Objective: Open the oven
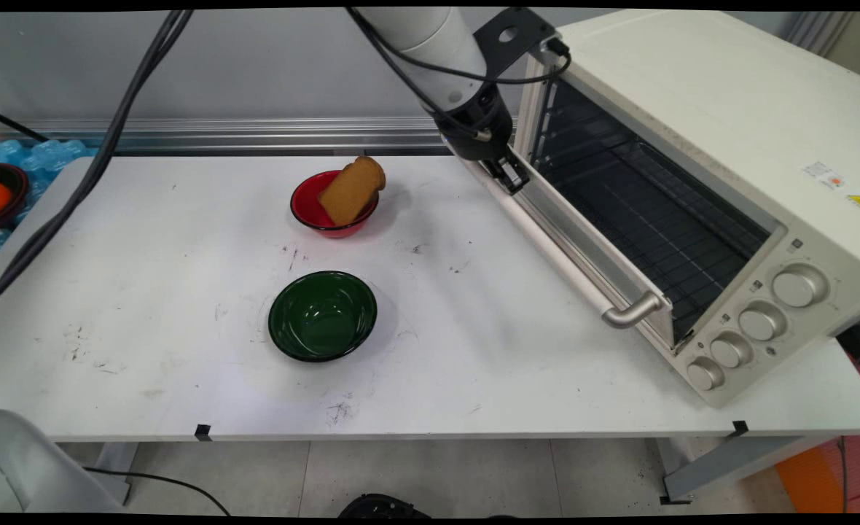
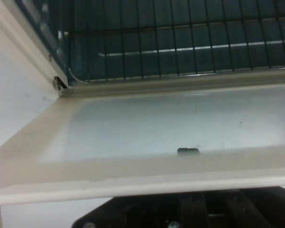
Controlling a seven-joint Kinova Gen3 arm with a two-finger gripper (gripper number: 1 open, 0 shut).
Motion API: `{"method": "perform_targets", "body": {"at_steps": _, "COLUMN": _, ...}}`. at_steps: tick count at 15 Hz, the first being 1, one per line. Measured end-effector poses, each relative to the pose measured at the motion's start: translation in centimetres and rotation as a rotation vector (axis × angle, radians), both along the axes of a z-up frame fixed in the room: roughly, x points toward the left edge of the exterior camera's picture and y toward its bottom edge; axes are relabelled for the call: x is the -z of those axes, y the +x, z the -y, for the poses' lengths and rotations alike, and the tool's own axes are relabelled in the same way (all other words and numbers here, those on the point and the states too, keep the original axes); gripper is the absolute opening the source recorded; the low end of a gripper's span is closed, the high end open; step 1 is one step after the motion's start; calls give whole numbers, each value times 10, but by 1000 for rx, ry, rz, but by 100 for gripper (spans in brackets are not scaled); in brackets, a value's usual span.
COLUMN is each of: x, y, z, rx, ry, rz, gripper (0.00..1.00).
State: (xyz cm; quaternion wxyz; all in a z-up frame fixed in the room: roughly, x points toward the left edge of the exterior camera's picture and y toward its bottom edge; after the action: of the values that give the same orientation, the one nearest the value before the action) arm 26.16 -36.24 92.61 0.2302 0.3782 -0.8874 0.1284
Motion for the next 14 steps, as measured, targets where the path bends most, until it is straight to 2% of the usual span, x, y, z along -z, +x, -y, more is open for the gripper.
{"method": "perform_targets", "body": {"at_steps": 14, "x": 35, "y": 38, "z": -22, "rx": -5, "ry": -9, "rz": -83, "gripper": 0}}
